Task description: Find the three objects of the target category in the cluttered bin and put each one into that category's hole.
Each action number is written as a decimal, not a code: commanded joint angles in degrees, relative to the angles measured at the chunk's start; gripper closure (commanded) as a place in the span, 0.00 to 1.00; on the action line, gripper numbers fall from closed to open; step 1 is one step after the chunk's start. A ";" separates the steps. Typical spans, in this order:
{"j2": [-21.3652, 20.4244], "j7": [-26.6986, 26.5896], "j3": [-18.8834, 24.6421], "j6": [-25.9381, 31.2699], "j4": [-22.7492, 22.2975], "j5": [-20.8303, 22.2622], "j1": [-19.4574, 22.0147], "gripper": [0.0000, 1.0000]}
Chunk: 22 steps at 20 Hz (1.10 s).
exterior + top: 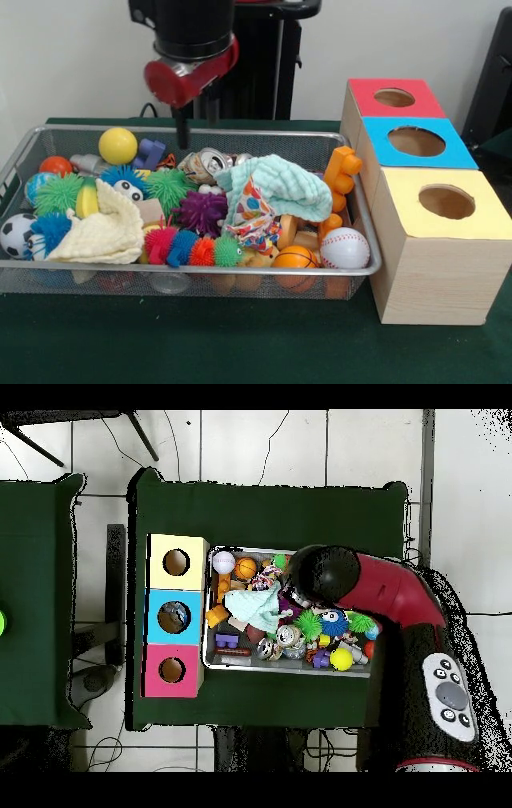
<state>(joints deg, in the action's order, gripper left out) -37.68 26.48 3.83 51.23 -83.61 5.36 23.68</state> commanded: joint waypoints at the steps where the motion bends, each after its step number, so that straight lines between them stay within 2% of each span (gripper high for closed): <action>1: 6.29 3.90 2.60 -1.18 7.85 3.97 3.60 0.00; 8: 10.78 3.99 4.24 1.01 16.34 4.37 3.73 0.00; 12: 12.13 3.37 4.46 1.53 18.72 4.72 3.98 0.00; 16: 13.22 3.27 5.04 0.18 19.60 4.41 4.16 0.00; 22: 13.69 3.50 5.55 -2.43 18.00 4.01 4.88 0.00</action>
<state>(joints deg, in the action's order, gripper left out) -26.79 26.48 4.17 51.01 -66.17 8.03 27.33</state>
